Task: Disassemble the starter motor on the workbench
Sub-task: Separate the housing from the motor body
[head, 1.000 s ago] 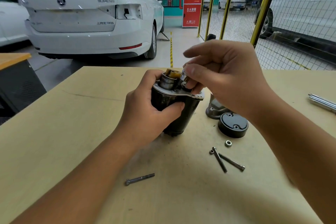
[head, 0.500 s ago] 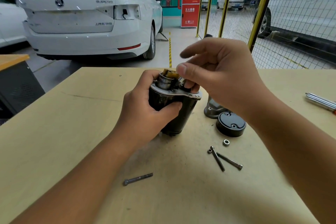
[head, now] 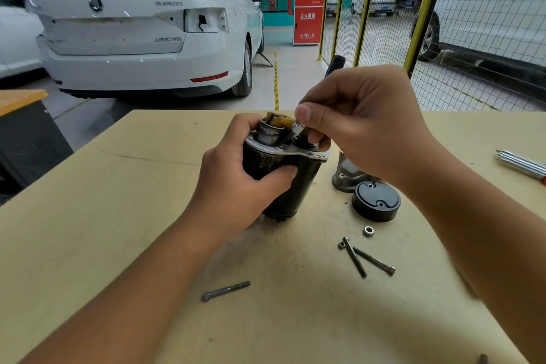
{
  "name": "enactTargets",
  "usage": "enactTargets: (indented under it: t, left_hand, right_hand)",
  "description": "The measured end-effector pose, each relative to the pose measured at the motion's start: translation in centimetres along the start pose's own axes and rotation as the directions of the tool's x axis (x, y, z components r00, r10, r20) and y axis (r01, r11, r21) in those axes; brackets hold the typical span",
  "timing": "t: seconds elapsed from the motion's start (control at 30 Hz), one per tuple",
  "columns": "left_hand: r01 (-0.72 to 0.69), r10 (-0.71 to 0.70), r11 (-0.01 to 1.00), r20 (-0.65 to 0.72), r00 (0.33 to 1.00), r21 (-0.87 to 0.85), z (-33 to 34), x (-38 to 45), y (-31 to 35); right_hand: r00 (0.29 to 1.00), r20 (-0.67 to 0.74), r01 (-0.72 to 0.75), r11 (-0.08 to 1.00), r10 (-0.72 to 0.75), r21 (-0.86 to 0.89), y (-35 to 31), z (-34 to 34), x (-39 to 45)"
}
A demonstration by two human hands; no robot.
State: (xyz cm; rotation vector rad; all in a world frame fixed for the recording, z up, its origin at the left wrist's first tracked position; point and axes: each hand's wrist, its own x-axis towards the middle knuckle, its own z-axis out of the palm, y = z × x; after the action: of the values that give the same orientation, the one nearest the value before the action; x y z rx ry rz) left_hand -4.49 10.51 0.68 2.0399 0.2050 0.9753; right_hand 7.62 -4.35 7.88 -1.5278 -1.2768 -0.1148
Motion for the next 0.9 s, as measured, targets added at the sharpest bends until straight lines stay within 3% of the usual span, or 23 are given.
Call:
enactTargets:
  t: [0.53,0.9]
  left_hand:
    - [-0.015,0.015,1.000,0.004,1.000,0.008,-0.08,-0.01,0.04]
    - [0.016,-0.016,1.000,0.014,1.000,-0.007,-0.09,0.07,-0.26]
  right_hand:
    - [0.999,0.027,-0.039,0.999,0.038,0.023,-0.19,-0.45,0.24]
    - [1.000,-0.003,0.029,0.999,-0.029,0.014,-0.30,0.20,0.42]
